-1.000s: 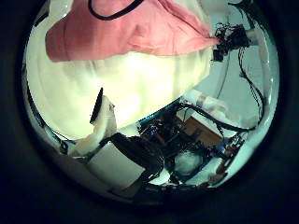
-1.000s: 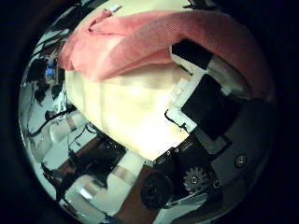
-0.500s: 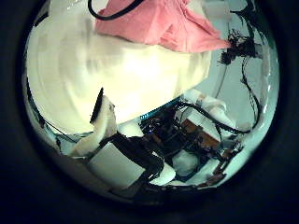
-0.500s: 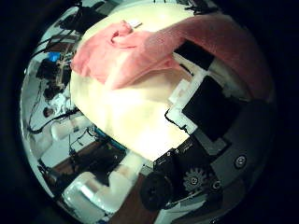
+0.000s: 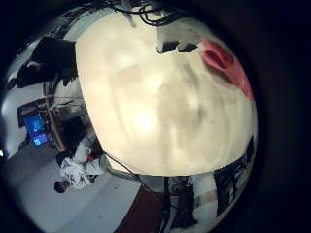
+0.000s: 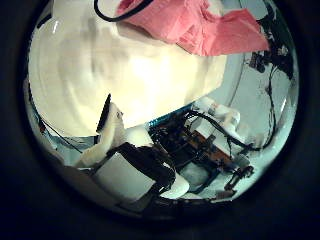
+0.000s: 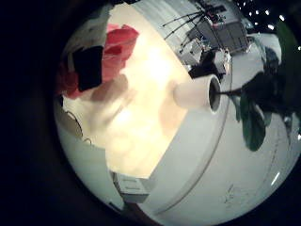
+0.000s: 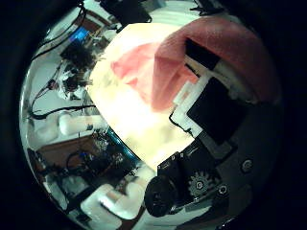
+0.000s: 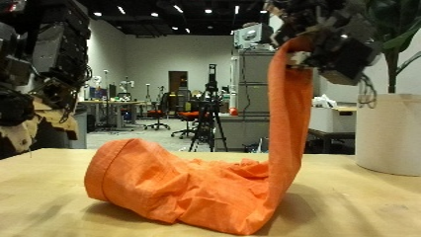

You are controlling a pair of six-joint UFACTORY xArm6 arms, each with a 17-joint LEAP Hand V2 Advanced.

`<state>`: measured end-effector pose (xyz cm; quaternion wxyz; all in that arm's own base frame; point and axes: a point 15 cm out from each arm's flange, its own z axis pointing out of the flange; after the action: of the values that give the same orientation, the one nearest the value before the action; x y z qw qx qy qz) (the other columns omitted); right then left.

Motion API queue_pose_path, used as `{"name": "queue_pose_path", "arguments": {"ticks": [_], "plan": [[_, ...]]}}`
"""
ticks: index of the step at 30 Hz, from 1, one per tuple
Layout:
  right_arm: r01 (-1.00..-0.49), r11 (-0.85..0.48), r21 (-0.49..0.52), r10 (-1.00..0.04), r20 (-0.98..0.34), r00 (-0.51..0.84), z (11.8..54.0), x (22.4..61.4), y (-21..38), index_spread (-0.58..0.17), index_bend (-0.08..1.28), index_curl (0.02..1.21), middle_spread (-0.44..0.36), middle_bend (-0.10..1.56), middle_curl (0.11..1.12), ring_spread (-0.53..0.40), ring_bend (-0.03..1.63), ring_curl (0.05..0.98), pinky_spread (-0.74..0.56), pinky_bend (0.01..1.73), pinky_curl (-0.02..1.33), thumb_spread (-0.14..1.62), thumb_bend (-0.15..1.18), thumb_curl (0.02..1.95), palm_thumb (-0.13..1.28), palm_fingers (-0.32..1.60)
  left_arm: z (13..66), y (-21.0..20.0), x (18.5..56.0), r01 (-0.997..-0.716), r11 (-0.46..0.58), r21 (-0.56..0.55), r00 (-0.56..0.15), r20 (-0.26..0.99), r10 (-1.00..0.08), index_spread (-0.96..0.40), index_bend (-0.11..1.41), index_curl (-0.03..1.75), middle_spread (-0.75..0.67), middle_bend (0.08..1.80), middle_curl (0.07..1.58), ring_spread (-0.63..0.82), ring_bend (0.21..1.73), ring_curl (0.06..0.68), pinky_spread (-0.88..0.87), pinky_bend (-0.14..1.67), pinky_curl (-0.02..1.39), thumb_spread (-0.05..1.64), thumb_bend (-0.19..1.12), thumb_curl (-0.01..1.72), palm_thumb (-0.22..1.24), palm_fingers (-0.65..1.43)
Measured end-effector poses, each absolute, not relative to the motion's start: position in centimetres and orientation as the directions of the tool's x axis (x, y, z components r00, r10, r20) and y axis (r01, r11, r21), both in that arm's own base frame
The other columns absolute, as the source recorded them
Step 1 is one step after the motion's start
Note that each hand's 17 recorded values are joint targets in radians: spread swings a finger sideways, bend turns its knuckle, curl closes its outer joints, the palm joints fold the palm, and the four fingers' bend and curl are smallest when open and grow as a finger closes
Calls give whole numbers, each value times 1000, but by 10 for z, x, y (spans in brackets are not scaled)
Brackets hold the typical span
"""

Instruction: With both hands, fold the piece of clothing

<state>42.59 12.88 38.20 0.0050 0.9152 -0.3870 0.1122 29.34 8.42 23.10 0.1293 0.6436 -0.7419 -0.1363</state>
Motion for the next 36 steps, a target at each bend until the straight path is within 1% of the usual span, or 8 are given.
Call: {"name": "queue_pose_path", "arguments": {"ticks": [12, 20, 22, 24, 25, 27, 31, 36], "plan": [[-532, -847, 4, -523, 170, 835, 324, 460, 296, -264, 1042, 910, -131, 1271, 825, -222, 1324, 751, -308, 1048, 1060, 1153, -8, 762, 1117, 1075, 228, 85, 286, -934, 93, 345, -85, 39, -996, 165, 147, 246, 346, 203, 319, 509, 565, 217, 467, 424, 309, 1129, -19, 384, 634, -3], [-512, -859, 36, -509, 68, 858, 254, 469, 348, -271, 986, 917, -140, 1248, 823, -228, 1306, 744, -331, 1006, 1059, 1216, -43, 730, 966, 1017, 234, 98, 262, -940, 47, 337, -41, 22, -999, 164, 149, 250, 318, 205, 326, 497, 567, 217, 462, 423, 309, 1129, -19, 383, 635, 4], [-513, -858, 10, -511, 73, 856, 255, 476, 351, -277, 913, 900, -139, 1205, 800, -238, 1271, 721, -375, 944, 1015, 1245, -39, 693, 889, 933, 236, 101, 255, -941, 36, 336, -33, 15, -999, 164, 150, 251, 312, 205, 328, 493, 571, 218, 461, 421, 309, 1129, -19, 382, 635, 8], [-519, -855, -5, -517, 74, 853, 261, 479, 349, -290, 651, 854, -143, 1088, 773, -254, 1267, 725, -423, 875, 988, 1271, -35, 650, 834, 416, 237, 102, 249, -942, 32, 335, -30, 12, -999, 164, 149, 252, 305, 204, 330, 490, 572, 219, 461, 421, 309, 1129, -19, 382, 635, 7], [-521, -853, -10, -521, 70, 851, 264, 479, 349, -312, 574, 821, -141, 1001, 741, -253, 1200, 706, -384, 817, 972, 1276, -31, 634, 817, 129, 236, 103, 247, -943, 29, 332, -28, 10, -1000, 164, 149, 252, 301, 204, 331, 490, 572, 219, 461, 420, 309, 1129, -19, 382, 635, 7], [-534, -845, -40, -535, 51, 843, 277, 478, 348, -362, 483, 737, -110, 861, 679, -185, 1034, 663, -253, 783, 955, 1270, -28, 611, 797, -145, 238, 103, 246, -945, 28, 326, -27, 8, -1000, 164, 149, 253, 297, 204, 332, 489, 573, 219, 461, 420, 310, 1129, -19, 382, 635, 7], [-540, -833, -122, -545, 10, 838, 320, 479, 333, -452, 276, 520, -17, 475, 497, 37, 710, 466, 55, 728, 828, 1223, -19, 575, 797, -207, 241, 101, 244, -947, 28, 320, -26, 10, -1000, 164, 150, 254, 259, 208, 336, 487, 569, 217, 460, 416, 309, 1127, -19, 381, 639, 12], [-569, -805, -167, -576, -6, 817, 377, 471, 291, -486, 142, 413, 36, 289, 407, 179, 554, 373, 292, 629, 717, 1145, -30, 542, 767, -150, 253, 94, 241, -952, 36, 302, -35, 7, -999, 163, 149, 255, 233, 216, 341, 478, 565, 217, 460, 410, 308, 1123, -18, 382, 644, 20]]}}
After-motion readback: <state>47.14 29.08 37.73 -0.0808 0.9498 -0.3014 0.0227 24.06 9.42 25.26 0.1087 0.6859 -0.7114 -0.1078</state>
